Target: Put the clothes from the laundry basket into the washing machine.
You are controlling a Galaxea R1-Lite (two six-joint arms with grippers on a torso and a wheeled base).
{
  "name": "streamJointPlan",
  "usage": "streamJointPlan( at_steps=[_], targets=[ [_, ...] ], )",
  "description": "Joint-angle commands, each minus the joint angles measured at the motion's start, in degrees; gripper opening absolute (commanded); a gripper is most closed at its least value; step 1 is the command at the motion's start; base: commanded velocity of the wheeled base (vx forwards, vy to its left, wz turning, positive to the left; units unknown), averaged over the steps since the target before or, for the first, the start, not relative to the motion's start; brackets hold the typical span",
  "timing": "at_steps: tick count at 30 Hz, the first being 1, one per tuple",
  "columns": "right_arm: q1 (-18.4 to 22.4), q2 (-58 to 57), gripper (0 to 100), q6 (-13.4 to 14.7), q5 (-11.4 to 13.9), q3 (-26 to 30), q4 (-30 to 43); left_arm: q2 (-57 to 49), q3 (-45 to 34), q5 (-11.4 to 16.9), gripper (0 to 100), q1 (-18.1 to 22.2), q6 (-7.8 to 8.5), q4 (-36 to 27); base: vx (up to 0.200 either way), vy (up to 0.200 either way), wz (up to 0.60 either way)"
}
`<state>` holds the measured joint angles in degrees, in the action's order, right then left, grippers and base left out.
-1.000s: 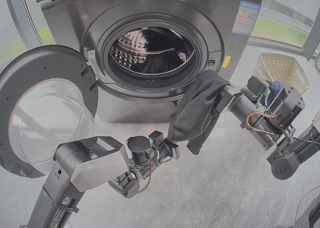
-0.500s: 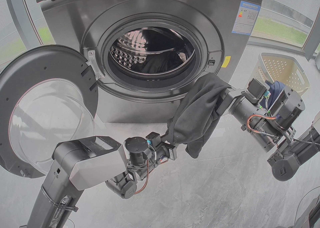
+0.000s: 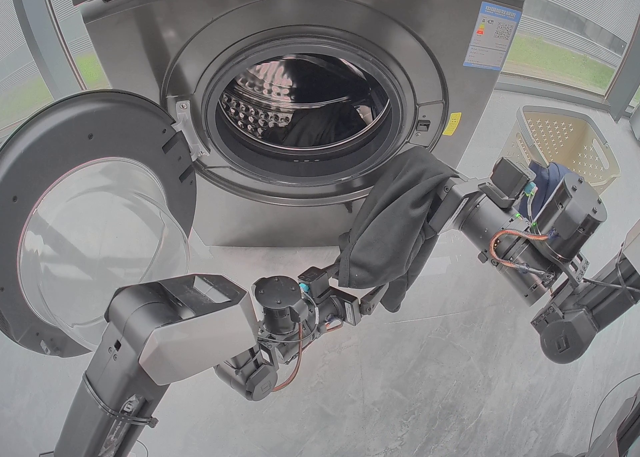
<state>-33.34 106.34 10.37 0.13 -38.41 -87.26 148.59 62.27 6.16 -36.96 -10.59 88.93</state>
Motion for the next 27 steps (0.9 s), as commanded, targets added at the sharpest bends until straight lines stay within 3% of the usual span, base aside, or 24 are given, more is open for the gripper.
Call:
streamJointPlan(
  at_steps=[1, 10, 11, 21, 27],
  targets=[
    [-0.50, 0.27, 0, 0.00, 0.04, 0.00, -0.02, 2.14, 3.30, -0.09, 100, 0.40, -0.22, -0.16, 0.000, 0.000, 0.00],
    [-1.55, 0.18, 0, 0.08, -1.63, 0.00, -0.02, 4.95, 7.52, -0.53, 100, 0.58, -0.22, -0.34, 0.000, 0.000, 0.00],
    [-1.55, 0.18, 0, 0.08, -1.72, -0.08, -0.02, 5.13, 7.69, -0.62, 0, 0.58, -0.13, -0.34, 0.000, 0.000, 0.00],
    [-1.73, -0.08, 0, 0.44, -1.80, 0.44, -0.02, 6.01, 12.35, -2.46, 0, 2.16, -0.04, -0.51, 0.000, 0.000, 0.00],
    [-0.85, -0.17, 0, 0.44, -1.89, 0.53, 0.07, 3.99, 11.12, -2.82, 0, 2.60, -0.04, -0.16, 0.000, 0.000, 0.00]
  ],
)
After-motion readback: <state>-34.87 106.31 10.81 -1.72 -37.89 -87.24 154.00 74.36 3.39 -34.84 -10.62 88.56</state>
